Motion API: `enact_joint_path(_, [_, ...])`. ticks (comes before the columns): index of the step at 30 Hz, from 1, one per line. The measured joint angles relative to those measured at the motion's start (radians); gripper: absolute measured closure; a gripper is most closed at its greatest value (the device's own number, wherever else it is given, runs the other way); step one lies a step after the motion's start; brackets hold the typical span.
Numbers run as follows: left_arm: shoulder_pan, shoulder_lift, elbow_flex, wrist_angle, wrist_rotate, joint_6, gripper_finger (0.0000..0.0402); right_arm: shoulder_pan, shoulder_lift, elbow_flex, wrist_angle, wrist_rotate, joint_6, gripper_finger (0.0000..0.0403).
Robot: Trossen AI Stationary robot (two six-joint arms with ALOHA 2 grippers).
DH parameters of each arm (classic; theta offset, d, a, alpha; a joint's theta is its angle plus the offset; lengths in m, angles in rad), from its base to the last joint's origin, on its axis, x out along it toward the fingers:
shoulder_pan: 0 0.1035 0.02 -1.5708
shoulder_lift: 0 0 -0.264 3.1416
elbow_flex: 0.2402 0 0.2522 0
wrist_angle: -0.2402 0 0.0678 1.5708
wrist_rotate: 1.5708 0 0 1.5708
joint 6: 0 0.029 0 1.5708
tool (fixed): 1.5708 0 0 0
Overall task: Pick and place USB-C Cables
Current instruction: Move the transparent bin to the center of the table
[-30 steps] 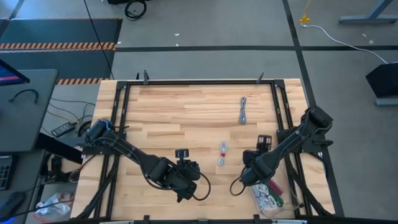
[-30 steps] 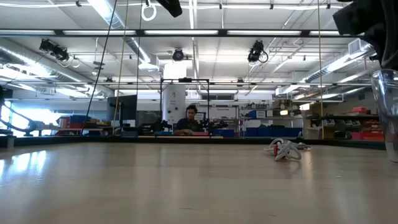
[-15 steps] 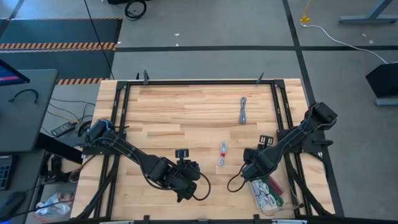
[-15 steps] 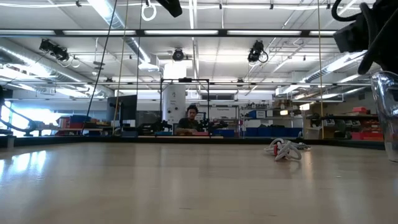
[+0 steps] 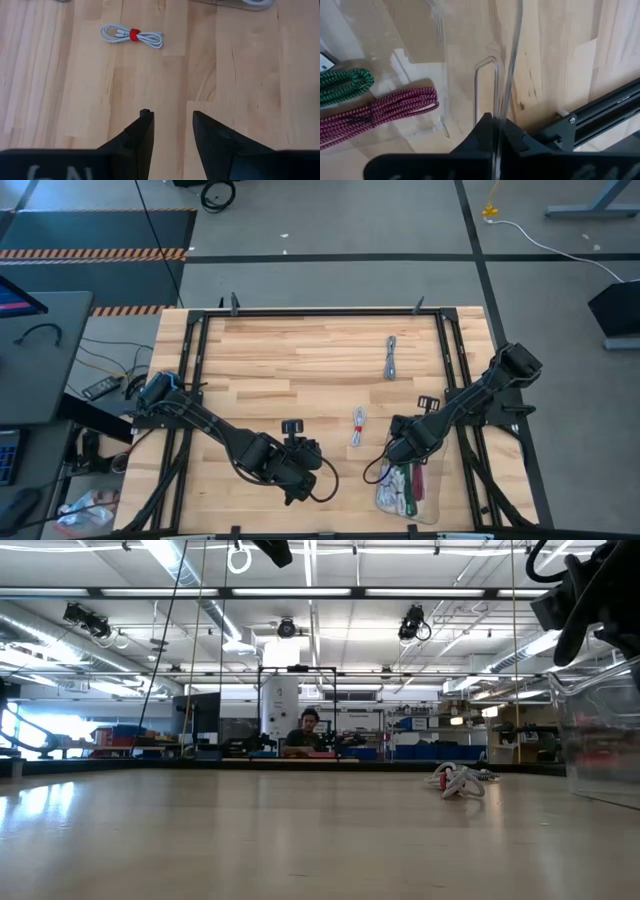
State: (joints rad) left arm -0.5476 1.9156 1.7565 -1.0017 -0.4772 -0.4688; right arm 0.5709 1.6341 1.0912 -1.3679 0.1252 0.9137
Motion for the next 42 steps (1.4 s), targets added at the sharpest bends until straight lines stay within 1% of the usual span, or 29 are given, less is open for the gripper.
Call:
enact_joint_path(3, [0.0, 0.0, 0.0, -0.011, 0.004, -0.02, 0.026, -0.002, 0.0, 0.0, 0.006, 0.001, 0.001, 0.0397])
enact_joint_path(8, [-0.005, 0.0, 0.0, -0.089, 0.005, -0.081, 0.026, -0.002, 0.0, 0.0, 0.009, 0.021, 0.014, 0.0398])
enact_joint_path(13, [-0.009, 0.0, 0.0, -0.188, 0.004, -0.177, 0.026, -0.002, -0.001, 0.011, 0.035, 0.105, 0.039, 0.0398])
enact_joint_path(17, [-0.013, 0.0, 0.0, -0.203, 0.005, -0.224, 0.026, -0.003, -0.001, 0.038, 0.056, 0.197, 0.053, 0.0398])
enact_joint_path(20, [-0.015, 0.0, 0.0, -0.2, 0.005, -0.231, 0.0263, -0.012, -0.001, 0.041, 0.058, 0.257, 0.107, 0.0398])
enact_joint_path(28, [-0.024, 0.0, 0.0, -0.2, 0.01, -0.249, 0.0267, -0.024, -0.002, 0.041, 0.061, 0.31, 0.319, 0.0398])
enact_joint_path(31, [-0.029, 0.0, 0.0, -0.2, 0.01, -0.25, 0.0267, -0.024, -0.002, 0.041, 0.119, 0.366, 0.387, 0.0398])
enact_joint_path(34, [-0.033, 0.0, 0.0, -0.201, 0.01, -0.251, 0.0267, -0.024, -0.003, 0.042, 0.227, 0.406, 0.399, 0.0398])
enact_joint_path(38, [-0.04, 0.0, 0.0, -0.226, 0.01, -0.258, 0.0267, -0.026, -0.003, 0.042, 0.363, 0.425, 0.38, 0.0399])
enact_joint_path(42, [-0.055, 0.0, 0.0, -0.337, 0.012, -0.315, 0.0267, -0.037, -0.002, 0.042, 0.449, 0.412, 0.334, 0.04])
